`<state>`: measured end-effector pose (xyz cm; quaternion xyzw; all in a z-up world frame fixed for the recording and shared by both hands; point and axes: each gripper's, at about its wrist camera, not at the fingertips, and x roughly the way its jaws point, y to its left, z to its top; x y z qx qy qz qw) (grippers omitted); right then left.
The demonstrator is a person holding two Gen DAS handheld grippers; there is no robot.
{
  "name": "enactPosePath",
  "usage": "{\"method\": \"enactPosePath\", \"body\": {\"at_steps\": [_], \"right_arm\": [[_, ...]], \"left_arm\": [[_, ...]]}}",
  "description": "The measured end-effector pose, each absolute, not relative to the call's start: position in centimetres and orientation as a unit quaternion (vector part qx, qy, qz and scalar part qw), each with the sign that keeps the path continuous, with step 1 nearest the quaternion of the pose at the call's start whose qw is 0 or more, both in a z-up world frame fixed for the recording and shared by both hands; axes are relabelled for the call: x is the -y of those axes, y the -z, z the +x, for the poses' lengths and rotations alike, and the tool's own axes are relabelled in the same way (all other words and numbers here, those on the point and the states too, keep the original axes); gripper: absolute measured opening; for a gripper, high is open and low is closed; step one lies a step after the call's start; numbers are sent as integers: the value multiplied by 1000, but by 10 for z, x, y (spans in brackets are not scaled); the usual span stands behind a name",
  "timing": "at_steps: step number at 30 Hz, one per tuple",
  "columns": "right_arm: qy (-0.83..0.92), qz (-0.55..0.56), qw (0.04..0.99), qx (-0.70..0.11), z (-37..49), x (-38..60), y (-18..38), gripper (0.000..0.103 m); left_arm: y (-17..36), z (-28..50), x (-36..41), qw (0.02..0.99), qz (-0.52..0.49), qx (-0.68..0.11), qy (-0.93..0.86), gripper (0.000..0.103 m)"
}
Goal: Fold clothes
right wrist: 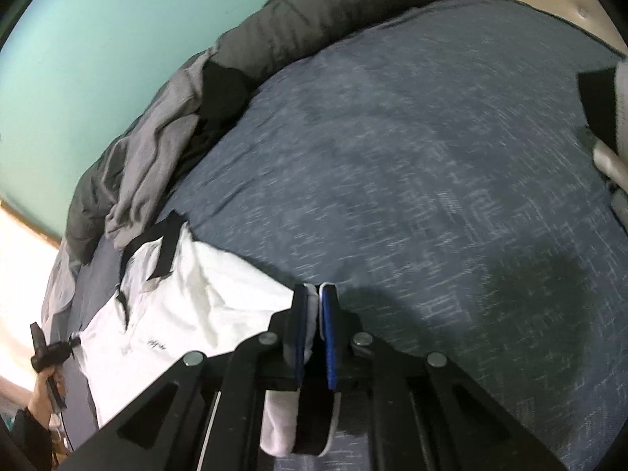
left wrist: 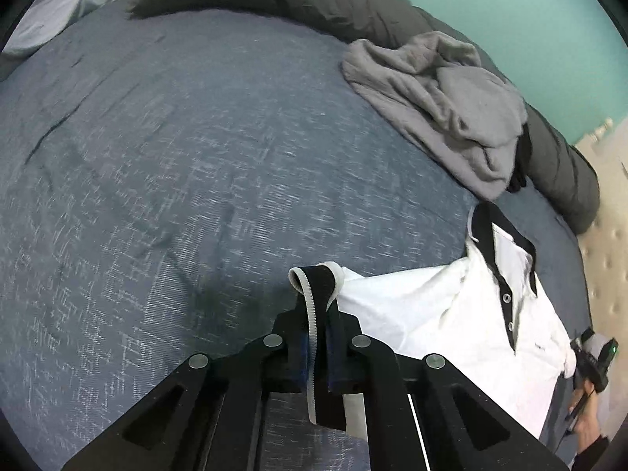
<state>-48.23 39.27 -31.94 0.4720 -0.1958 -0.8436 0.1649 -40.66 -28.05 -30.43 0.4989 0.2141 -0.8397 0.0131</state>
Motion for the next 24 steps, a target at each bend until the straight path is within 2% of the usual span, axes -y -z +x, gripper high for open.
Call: {"method": "enactPosePath", "body": {"at_steps": [1, 3, 5, 11, 12, 14, 15, 19, 22, 24], "right_arm": [[848, 468, 148, 197, -482, -398, 320, 0], [849, 466, 128, 215, -484, -410, 323, 0], [852, 470, 117, 198, -486, -416, 323, 0], [844, 468, 197, 172, -485, -398, 319, 3], [841, 475, 201, 166, -484, -394, 321, 10], [835, 485, 212, 153, -480, -384, 325, 42], [830, 490, 221, 146, -478, -379, 328, 42], [822, 507, 229, 122, -467, -372, 340, 42], [818, 510, 237, 120, -461, -373, 342, 15], [818, 509, 239, 120, -460, -373, 341, 7]], "left_arm": [[306, -407, 282, 17, 501, -216, 838, 5], [311, -407, 285, 24, 504, -220, 835, 5], [314, -407, 288, 27, 507, -220, 833, 5], [319, -405, 280, 14, 509, -211, 834, 5], [319, -405, 279, 14, 510, -209, 834, 5], [320, -406, 277, 16, 512, -205, 834, 5], [320, -406, 276, 16, 513, -203, 834, 5], [320, -405, 277, 16, 516, -197, 834, 5], [319, -401, 276, 17, 517, -189, 834, 5], [319, -399, 277, 17, 518, -186, 835, 5]]}}
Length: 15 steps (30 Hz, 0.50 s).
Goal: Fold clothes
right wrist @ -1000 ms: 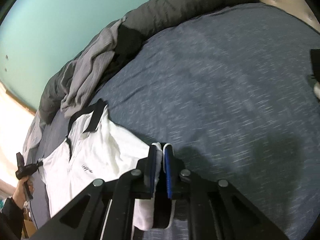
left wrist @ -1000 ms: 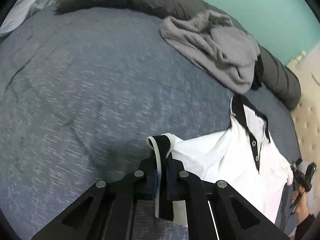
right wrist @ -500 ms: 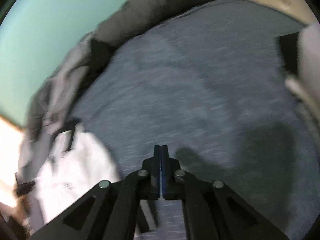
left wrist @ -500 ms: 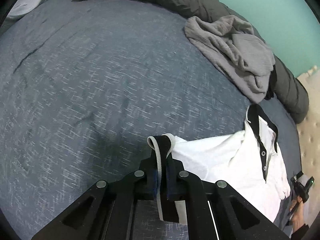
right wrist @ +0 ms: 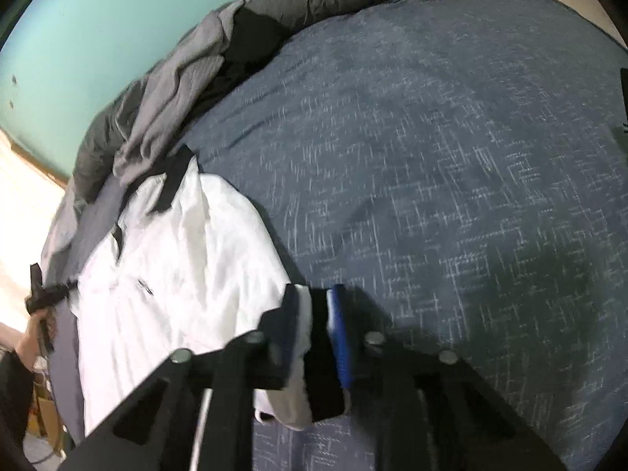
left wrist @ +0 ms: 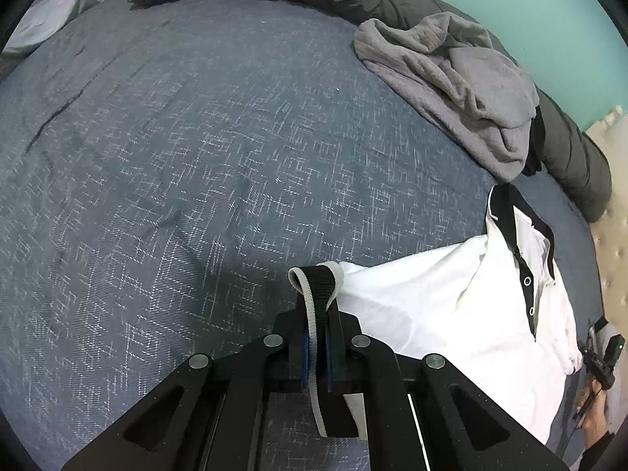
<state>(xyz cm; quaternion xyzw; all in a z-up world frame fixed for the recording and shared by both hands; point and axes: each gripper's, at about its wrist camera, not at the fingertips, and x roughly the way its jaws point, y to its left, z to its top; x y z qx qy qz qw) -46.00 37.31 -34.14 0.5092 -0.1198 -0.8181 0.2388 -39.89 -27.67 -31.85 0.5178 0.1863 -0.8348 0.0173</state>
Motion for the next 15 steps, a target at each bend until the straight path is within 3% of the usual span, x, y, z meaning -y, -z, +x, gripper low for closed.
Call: {"method": "enactPosePath", "body": {"at_steps": [9, 10, 15], "right_arm": [[855, 471, 163, 142, -473, -397, 315, 5], [858, 468, 155, 144, -474, -400, 313, 0], [847, 496, 128, 141, -477, -407, 324, 2]], "left_arm": [[316, -396, 280, 23, 515, -185, 837, 5], [317, -396, 280, 24, 516, -185, 836, 5], [320, -397, 279, 25, 520, -186, 833, 5]]}}
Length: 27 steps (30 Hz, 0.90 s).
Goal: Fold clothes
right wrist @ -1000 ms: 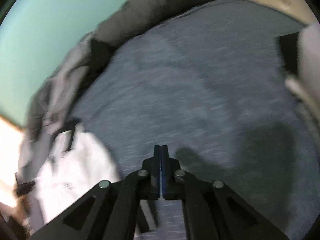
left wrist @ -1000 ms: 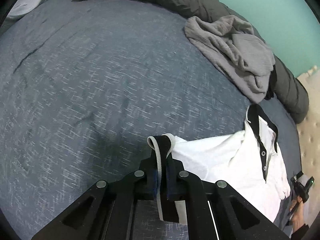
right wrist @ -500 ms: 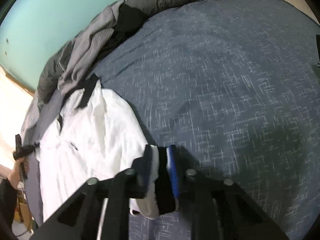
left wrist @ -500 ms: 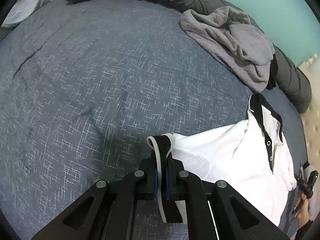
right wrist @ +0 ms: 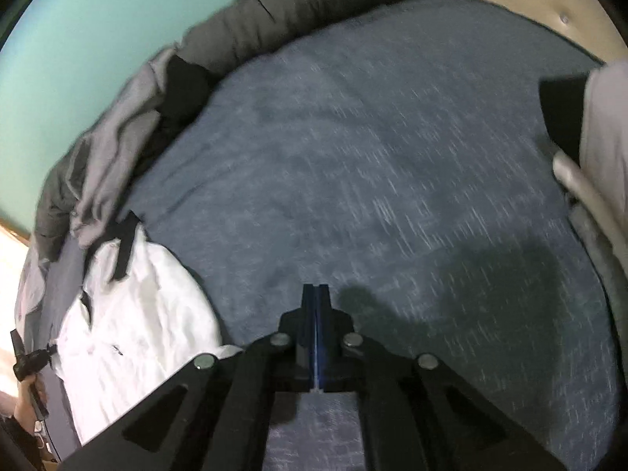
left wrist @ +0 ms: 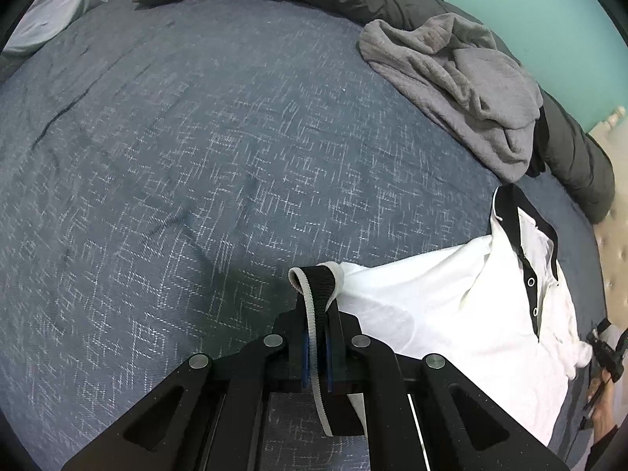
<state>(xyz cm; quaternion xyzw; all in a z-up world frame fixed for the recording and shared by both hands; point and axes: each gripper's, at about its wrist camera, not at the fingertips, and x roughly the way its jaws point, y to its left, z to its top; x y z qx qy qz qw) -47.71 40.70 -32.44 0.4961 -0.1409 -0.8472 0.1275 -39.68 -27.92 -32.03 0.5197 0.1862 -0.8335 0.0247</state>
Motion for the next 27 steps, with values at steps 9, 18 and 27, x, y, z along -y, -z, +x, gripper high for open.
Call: {"method": "enactPosePath", "body": {"at_steps": [9, 18, 27], "right_arm": [[834, 483, 264, 36, -464, -310, 304, 47], [805, 521, 275, -71, -479, -230, 331, 29], [841, 466, 273, -40, -477, -244, 303, 2]], "left_arm": [[322, -396, 280, 22, 521, -187, 832, 5], [325, -397, 276, 19, 525, -182, 831, 5], [328, -399, 276, 15, 524, -181, 832, 5]]}}
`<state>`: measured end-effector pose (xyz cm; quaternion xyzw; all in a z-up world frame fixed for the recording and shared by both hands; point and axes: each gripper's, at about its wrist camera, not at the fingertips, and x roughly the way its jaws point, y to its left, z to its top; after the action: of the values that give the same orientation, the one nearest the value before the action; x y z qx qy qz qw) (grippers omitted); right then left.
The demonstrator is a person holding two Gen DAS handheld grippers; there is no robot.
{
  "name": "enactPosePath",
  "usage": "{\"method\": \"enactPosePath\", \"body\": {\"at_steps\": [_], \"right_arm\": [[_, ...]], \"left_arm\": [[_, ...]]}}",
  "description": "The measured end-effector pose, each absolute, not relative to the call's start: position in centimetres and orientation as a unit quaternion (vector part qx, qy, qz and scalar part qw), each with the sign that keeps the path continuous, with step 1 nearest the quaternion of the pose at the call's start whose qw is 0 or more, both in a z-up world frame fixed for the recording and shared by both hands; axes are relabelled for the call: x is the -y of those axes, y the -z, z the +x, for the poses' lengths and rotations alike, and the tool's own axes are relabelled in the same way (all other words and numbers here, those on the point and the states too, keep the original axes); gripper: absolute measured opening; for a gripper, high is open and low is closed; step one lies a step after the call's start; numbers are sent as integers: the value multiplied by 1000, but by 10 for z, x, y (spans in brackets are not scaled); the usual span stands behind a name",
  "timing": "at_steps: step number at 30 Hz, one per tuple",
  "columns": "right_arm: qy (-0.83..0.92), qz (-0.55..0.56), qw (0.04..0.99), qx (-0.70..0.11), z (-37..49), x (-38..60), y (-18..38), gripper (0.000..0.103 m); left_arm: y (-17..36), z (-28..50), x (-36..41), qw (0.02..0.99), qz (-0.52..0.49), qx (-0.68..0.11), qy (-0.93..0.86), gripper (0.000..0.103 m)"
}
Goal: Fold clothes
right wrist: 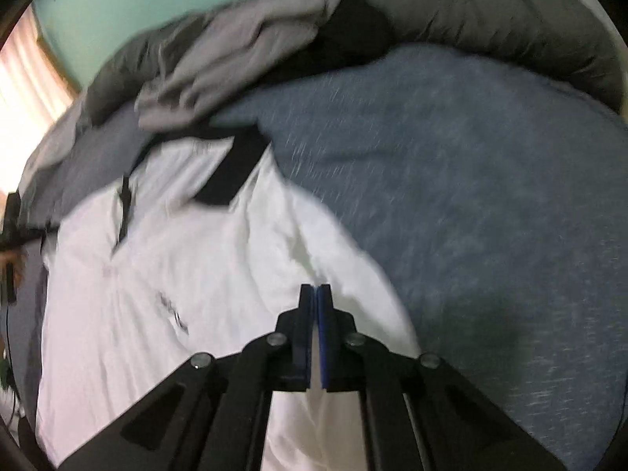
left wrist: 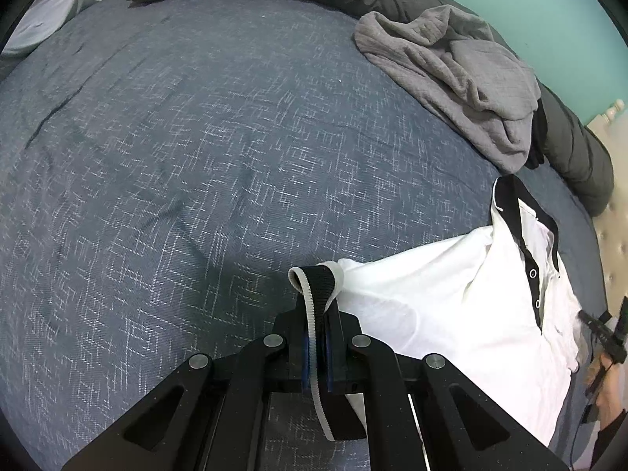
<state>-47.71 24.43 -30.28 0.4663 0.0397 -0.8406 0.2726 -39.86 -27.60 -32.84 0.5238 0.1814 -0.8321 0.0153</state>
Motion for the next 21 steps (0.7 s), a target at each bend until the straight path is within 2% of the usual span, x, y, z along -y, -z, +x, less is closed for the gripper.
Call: {"method": "enactPosePath", "body": {"at_steps": [7, 16, 19, 21], "right_arm": [[863, 449, 224, -60, -494, -253, 286, 2], [853, 481, 178, -98, -524, -241, 316, 2], [854, 462, 222, -90, -520, -231, 312, 1], [847, 465, 225, -127, -516, -223, 316, 1]], "left_arm": [[332, -398, 276, 17, 526, -183, 831, 5], [335, -399, 274, 19, 530, -178, 829, 6], [338, -399, 275, 19, 531, -178, 828, 6], [339, -399, 275, 18, 531, -178, 828, 6]]}}
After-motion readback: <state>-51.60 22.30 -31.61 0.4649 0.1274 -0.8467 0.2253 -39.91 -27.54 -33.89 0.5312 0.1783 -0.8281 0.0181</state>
